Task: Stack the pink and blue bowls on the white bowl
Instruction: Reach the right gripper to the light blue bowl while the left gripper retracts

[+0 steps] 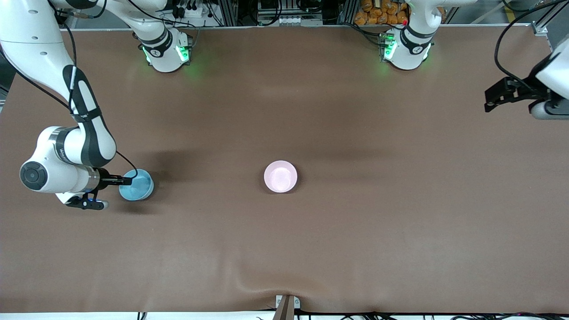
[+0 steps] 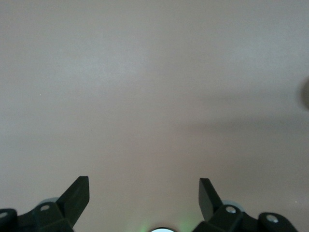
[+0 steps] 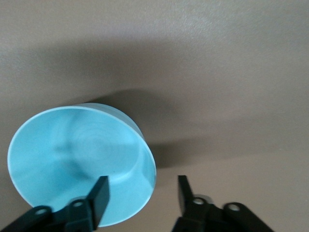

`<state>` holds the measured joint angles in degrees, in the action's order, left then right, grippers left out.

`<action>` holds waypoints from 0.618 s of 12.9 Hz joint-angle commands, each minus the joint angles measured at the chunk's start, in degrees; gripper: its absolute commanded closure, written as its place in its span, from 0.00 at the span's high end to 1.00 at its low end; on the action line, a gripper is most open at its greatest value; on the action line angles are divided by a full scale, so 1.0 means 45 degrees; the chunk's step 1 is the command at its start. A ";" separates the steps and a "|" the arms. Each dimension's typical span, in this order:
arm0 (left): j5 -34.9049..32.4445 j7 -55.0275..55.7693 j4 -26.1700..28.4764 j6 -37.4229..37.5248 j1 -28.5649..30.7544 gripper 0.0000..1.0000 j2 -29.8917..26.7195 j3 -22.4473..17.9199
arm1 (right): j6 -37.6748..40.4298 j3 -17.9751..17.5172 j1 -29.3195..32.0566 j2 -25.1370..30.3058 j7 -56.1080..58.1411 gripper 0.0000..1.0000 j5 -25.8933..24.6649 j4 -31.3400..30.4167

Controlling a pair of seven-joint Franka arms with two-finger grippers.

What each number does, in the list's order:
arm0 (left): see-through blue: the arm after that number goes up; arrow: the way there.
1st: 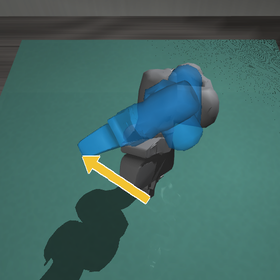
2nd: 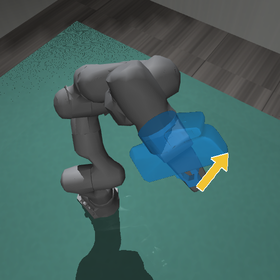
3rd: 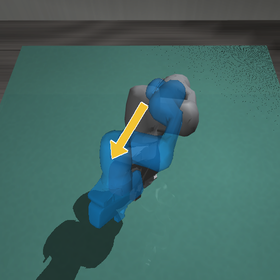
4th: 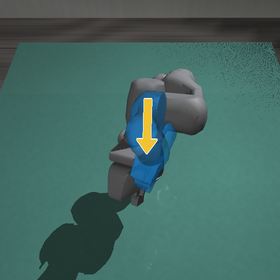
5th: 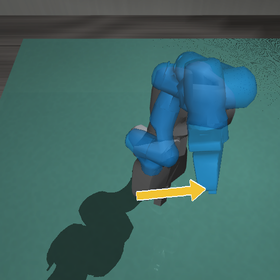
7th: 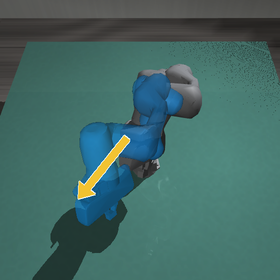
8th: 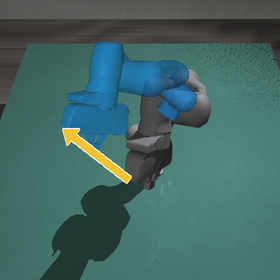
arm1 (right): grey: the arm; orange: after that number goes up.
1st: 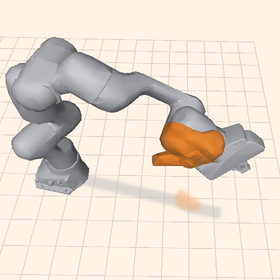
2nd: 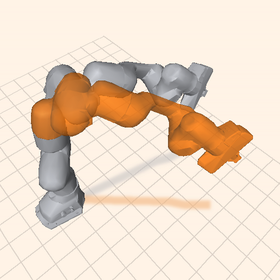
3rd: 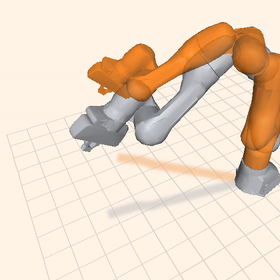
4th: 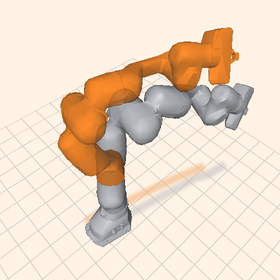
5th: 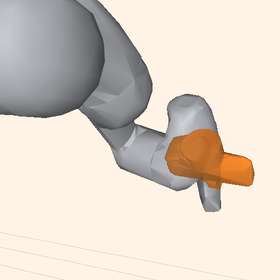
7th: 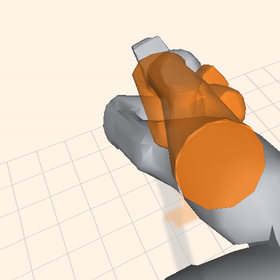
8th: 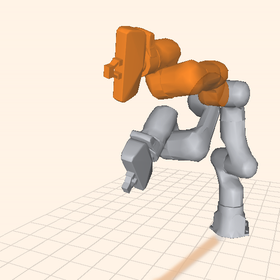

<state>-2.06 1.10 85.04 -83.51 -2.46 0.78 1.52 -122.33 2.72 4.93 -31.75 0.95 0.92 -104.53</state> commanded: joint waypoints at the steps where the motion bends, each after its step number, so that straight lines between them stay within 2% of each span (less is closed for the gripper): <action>1: 0.0379 -0.0089 -0.0285 0.0063 0.0097 1.00 0.0099 -0.0142 | -0.0430 -0.0175 0.0447 -0.0247 0.0859 0.22 0.0710 -0.0072; 2: 0.0359 -0.0031 -0.0285 0.0062 0.0097 1.00 0.0099 -0.0143 | -0.0587 -0.0175 0.0486 -0.0326 0.0978 0.08 0.0906 -0.0053; 3: 0.0321 0.0009 -0.0285 0.0082 0.0059 1.00 0.0080 -0.0143 | -0.0685 -0.0175 0.0487 -0.0346 0.0980 0.00 0.1005 -0.0053; 8: 0.0242 -0.0147 -0.0285 0.0082 0.0175 1.00 0.0196 -0.0123 | -0.0530 -0.0214 0.0331 0.0178 0.0941 0.00 0.1045 0.0104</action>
<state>-1.22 1.12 84.94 -83.51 -2.21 0.81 0.89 -124.47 2.37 6.07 -32.66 4.26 4.81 -104.05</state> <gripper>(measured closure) 0.000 0.965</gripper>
